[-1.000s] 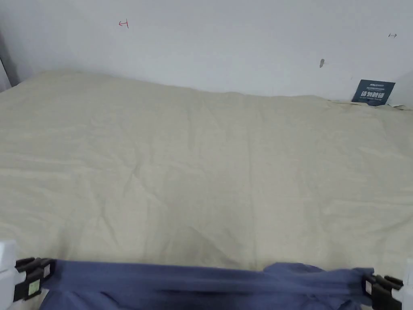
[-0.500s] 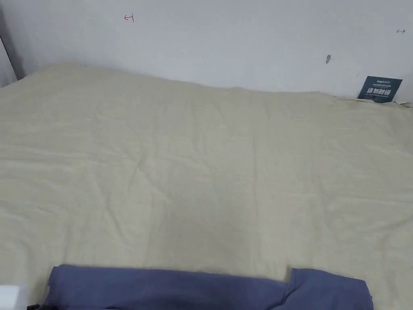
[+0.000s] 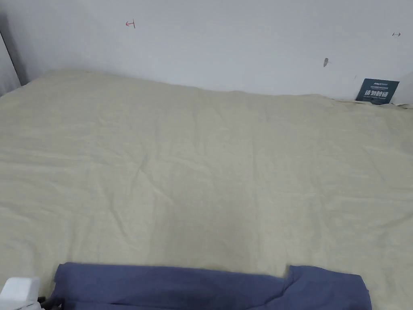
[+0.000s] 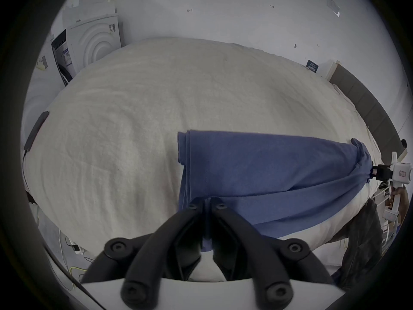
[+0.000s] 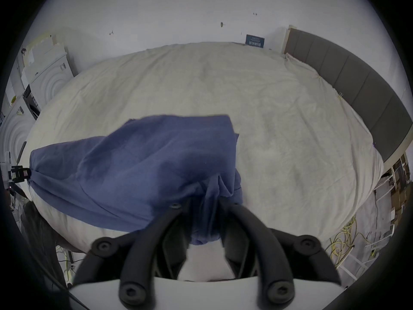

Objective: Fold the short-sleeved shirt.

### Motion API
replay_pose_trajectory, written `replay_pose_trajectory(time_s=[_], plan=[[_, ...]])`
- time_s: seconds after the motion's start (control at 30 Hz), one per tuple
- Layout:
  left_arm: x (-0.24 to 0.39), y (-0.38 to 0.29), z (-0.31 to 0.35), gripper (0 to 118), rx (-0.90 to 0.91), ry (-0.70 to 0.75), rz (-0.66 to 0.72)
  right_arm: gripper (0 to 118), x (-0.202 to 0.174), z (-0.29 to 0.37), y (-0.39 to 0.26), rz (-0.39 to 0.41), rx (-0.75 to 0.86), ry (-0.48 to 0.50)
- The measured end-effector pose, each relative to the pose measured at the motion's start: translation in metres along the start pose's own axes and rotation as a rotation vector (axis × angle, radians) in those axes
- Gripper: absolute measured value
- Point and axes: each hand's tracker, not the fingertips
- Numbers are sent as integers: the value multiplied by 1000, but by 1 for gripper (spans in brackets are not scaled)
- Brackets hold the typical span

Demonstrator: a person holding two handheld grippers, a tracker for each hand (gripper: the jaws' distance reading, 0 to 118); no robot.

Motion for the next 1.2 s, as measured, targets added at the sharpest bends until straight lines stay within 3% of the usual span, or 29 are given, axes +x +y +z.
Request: replay_pose_trajectory(time_s=[0.07, 0.1, 0.17, 0.37, 0.47, 0.53, 0.57, 0.63, 0.73, 0.97, 1.07, 1.2], plan=[[4, 5, 15, 28, 61, 31, -4, 54, -6, 20, 6, 37, 59, -26], [7, 7, 26, 47, 94, 46, -7, 60, -9, 29, 9, 47, 91, -26], [13, 13, 43, 70, 192, 59, -4, 60, -19, 48, 16, 54, 161, -45], [49, 26, 68, 74, 479, 87, -74, 59, -56, 68, 39, 44, 426, 26], [67, 33, 70, 71, 579, 85, -45, 55, -78, 62, 52, 20, 487, 50], [78, 37, 69, 61, 619, 90, -58, 28, -89, 58, 58, 15, 502, 53], [83, 37, 69, 51, 636, 91, -65, 13, -95, 56, 60, 6, 522, 58], [92, 38, 69, 19, 646, 97, -70, 6, -104, 55, 63, -3, 546, 57], [96, 37, 68, 0, 644, 87, -61, 0, -112, 54, 68, -8, 555, 69], [79, 37, 72, 0, 572, 72, -78, 0, -125, 51, 71, 20, 560, 65], [44, 53, 64, 0, 368, -45, -34, 0, -126, 48, 71, 39, 543, 75], [-21, 73, 34, 0, 133, -240, 142, 0, -128, 44, 70, 57, 523, 86]])
